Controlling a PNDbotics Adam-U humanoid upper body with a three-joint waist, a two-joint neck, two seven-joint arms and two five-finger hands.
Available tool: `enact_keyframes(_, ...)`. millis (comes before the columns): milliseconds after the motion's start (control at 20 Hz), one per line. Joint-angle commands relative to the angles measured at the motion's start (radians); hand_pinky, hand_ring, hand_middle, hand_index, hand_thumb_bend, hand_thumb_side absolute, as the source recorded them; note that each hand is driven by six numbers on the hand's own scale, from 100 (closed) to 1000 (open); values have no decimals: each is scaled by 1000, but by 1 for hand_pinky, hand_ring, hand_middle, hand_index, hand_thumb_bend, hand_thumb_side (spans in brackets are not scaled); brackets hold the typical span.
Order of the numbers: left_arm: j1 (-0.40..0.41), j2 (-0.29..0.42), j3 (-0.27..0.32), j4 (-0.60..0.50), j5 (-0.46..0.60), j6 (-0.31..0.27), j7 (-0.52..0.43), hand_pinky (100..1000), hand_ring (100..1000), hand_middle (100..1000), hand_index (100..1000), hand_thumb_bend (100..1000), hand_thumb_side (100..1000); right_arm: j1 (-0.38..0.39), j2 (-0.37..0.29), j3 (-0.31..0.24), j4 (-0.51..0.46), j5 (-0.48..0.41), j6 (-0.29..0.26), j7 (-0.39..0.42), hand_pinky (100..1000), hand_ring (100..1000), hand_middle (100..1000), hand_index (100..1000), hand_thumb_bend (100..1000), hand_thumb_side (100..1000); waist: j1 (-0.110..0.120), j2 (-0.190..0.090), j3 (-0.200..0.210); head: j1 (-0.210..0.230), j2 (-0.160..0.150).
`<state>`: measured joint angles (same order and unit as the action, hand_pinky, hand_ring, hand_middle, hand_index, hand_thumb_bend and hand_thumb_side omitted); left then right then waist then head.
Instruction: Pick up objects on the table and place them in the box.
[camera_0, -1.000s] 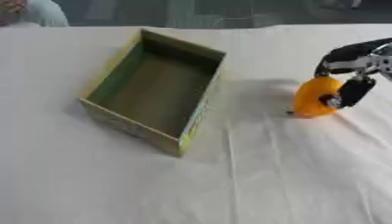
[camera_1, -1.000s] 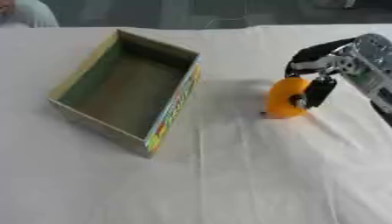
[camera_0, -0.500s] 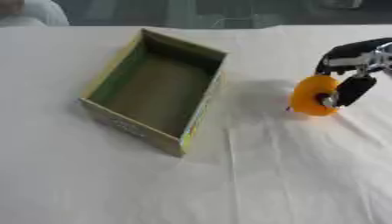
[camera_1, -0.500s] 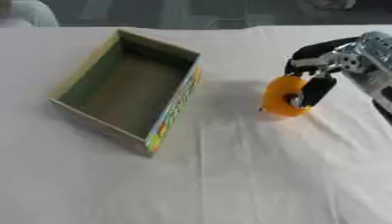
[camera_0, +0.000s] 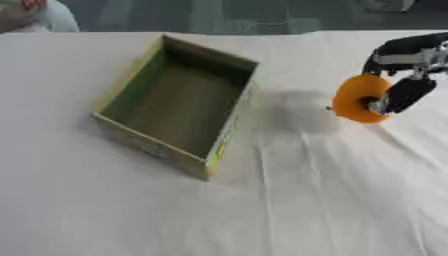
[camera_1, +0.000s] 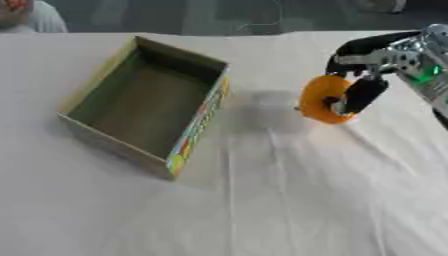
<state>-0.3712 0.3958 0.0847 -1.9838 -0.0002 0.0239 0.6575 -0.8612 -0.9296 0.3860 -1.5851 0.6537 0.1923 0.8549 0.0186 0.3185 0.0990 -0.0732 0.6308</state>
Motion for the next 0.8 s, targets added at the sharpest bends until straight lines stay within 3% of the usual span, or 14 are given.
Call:
enact_keyframes(50,-9,31,7,-16,-7,-1,-4,789,679,701,859,100,930,-57,-33,-50,-68,-8,20,-24,764,814,460,510,100,256,-4,-30,-3,3,3)
enact_keyframes(350,-11,34,5,-16,-7,0,-6,789,680,701,859,100,930,-170,21,-52,-85,8,47,-19,763,809,449,503,100,247,-10,-41,-4,0,12)
enact_keyframes(800,-16,32,0,-16,-5,0,-12,788,681,701,859,100,929,-345,193,-34,11,64,48,-15,764,803,440,501,100,236,-13,-52,6,-5,27)
